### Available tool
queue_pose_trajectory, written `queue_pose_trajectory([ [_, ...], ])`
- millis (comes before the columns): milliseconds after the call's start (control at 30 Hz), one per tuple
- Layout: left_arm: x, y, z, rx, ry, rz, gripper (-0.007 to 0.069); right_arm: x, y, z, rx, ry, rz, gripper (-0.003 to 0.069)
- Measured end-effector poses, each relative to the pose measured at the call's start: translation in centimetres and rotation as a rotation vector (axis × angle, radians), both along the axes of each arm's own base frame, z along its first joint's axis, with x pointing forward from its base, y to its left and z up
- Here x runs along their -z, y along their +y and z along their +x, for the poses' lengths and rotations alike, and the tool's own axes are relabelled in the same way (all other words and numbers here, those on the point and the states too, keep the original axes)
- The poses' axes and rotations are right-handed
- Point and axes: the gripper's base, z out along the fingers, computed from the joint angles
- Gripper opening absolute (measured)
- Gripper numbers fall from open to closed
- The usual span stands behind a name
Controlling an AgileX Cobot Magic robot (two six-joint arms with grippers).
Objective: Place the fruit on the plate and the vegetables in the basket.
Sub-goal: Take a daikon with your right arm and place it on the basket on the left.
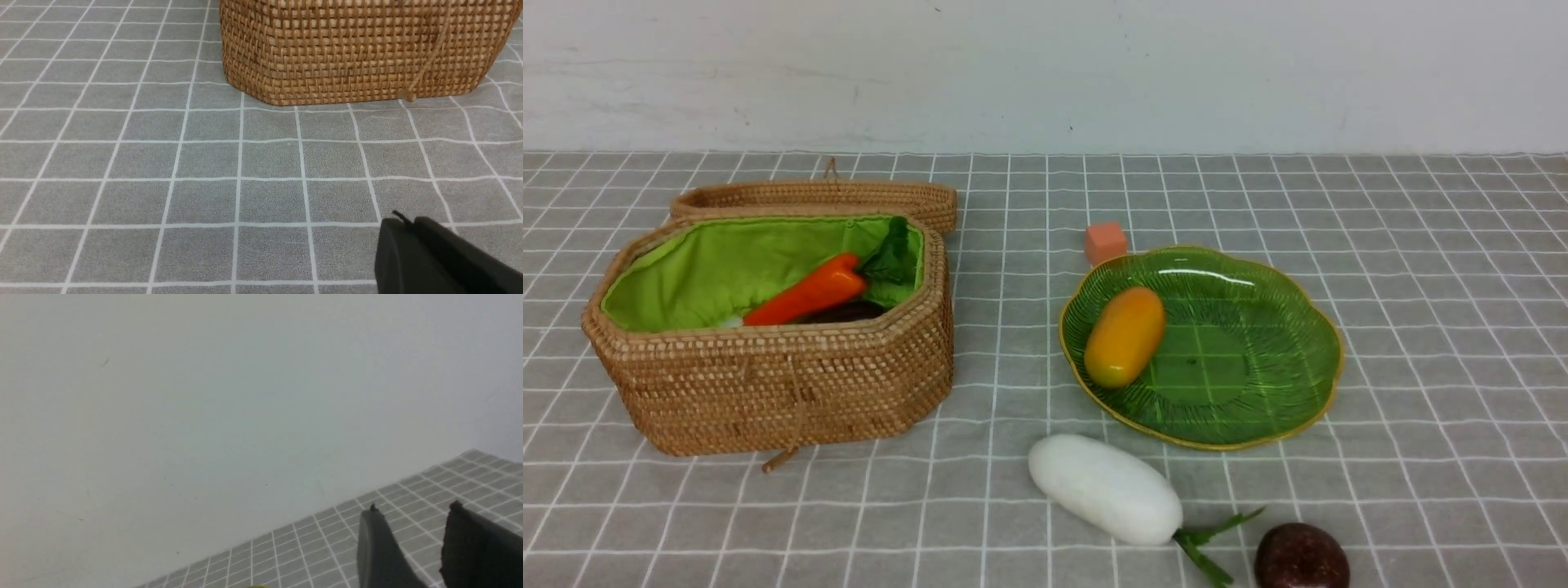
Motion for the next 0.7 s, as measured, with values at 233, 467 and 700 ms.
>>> queue_pose_trajectory([
  [233,0.0,0.0,0.0,0.0,0.0,0.0,0.0032,-5.6,0.5,-0.5,-0.053,0.113,0.05,0.0242],
  [467,0.0,0.0,0.0,0.0,0.0,0.0,0.0039,-9.8,0.2,3.9,-0.078,0.489,0.036,0.0242],
  [700,0.0,0.0,0.0,0.0,0.0,0.0,0.0043,-8.5,0.8,8.3,-0.218,0.778,-0.068,0.0242],
])
